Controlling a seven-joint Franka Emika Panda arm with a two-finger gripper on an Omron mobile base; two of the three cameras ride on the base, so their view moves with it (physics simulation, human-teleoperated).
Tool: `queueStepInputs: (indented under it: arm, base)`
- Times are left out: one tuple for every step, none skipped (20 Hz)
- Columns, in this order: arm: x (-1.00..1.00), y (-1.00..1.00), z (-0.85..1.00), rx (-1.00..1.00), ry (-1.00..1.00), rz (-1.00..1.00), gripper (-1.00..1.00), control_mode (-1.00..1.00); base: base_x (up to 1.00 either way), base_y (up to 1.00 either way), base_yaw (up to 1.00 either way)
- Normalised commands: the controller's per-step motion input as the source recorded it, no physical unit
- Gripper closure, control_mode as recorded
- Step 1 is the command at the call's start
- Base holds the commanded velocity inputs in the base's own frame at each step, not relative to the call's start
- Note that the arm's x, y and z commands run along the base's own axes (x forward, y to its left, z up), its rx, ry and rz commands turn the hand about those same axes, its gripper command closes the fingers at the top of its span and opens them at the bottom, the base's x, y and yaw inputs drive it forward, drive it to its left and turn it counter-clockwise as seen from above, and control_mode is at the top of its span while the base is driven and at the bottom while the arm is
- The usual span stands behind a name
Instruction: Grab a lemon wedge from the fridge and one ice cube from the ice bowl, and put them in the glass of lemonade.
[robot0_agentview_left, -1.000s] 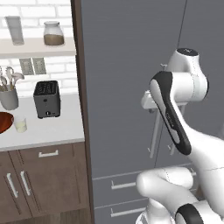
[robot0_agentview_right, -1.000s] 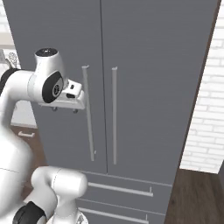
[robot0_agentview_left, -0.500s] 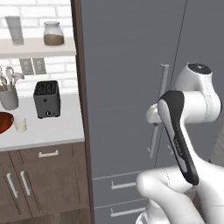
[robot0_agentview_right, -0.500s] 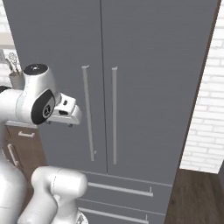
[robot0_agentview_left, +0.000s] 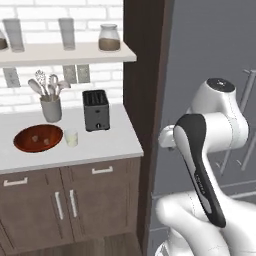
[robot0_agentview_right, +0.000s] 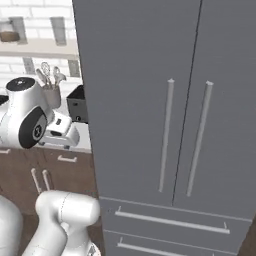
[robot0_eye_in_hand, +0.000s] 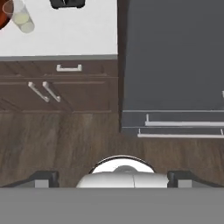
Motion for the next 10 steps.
queueStepInputs:
  arm:
    - [0.00, 0.00, 0.00, 0.00, 0.00, 0.00, -1.00, 1.00]
    - [0.00, 0.00, 0.00, 0.00, 0.00, 0.00, -1.00, 1.00]
    - [0.00, 0.00, 0.00, 0.00, 0.00, 0.00, -1.00, 1.00]
    - [0.00, 0.00, 0.00, 0.00, 0.00, 0.00, -1.00, 1.00]
    - [0.00, 0.00, 0.00, 0.00, 0.00, 0.00, -1.00, 1.00]
    - [0.00, 0.00, 0.00, 0.00, 0.00, 0.00, -1.00, 1.00]
    - [0.00, 0.00, 0.00, 0.00, 0.00, 0.00, -1.00, 1.00]
    - [0.00, 0.00, 0.00, 0.00, 0.00, 0.00, -1.00, 1.00]
    - [0.00, 0.00, 0.00, 0.00, 0.00, 0.00, -1.00, 1.00]
    - [0.00, 0.00, 0.00, 0.00, 0.00, 0.00, -1.00, 1.00]
  base:
    - [0.47, 1.00, -0.03]
    - [0.54, 1.00, -0.03]
    - [0.70, 1.00, -0.01]
    - [0.68, 1.00, -0.01]
    - [0.64, 1.00, -0.01]
    - [0.65, 1.00, -0.01]
    - [0.68, 1.00, -0.01]
    - [0.67, 1.00, -0.01]
    - [0.69, 1.00, -0.01]
    - [0.65, 1.00, 0.00]
